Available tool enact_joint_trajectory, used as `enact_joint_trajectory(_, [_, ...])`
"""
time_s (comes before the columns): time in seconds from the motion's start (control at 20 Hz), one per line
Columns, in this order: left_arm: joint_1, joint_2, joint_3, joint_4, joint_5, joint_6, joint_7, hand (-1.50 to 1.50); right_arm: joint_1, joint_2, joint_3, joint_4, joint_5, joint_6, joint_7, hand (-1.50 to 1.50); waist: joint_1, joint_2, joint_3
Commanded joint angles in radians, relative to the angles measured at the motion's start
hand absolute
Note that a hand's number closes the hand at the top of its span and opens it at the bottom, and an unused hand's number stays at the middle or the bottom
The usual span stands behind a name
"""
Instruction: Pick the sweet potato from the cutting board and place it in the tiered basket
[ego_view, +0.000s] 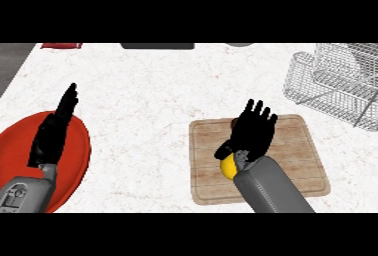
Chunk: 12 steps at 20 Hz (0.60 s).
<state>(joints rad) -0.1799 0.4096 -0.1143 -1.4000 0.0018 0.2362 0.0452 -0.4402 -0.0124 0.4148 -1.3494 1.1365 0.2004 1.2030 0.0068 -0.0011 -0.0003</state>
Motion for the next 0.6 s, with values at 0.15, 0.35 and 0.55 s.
enact_joint_trajectory(0.15, [-0.01, 0.015, 0.032, -0.005, 0.012, -0.045, 0.011, 0.0, -0.058, 0.012, -0.038, 0.138, -0.032, -0.018, 0.143, -1.5, 0.007, 0.004, 0.0])
enact_joint_trajectory(0.35, [0.02, -0.004, 0.018, -0.06, -0.019, -0.028, 0.021, 0.0, -0.089, 0.012, -0.014, 0.165, -0.08, -0.055, 0.168, -1.5, 0.012, 0.002, 0.001])
enact_joint_trajectory(0.55, [0.016, 0.0, 0.041, -0.018, -0.019, -0.042, -0.004, 0.0, 0.011, 0.012, -0.067, 0.142, -0.085, -0.005, 0.081, 1.5, -0.006, -0.001, 0.0])
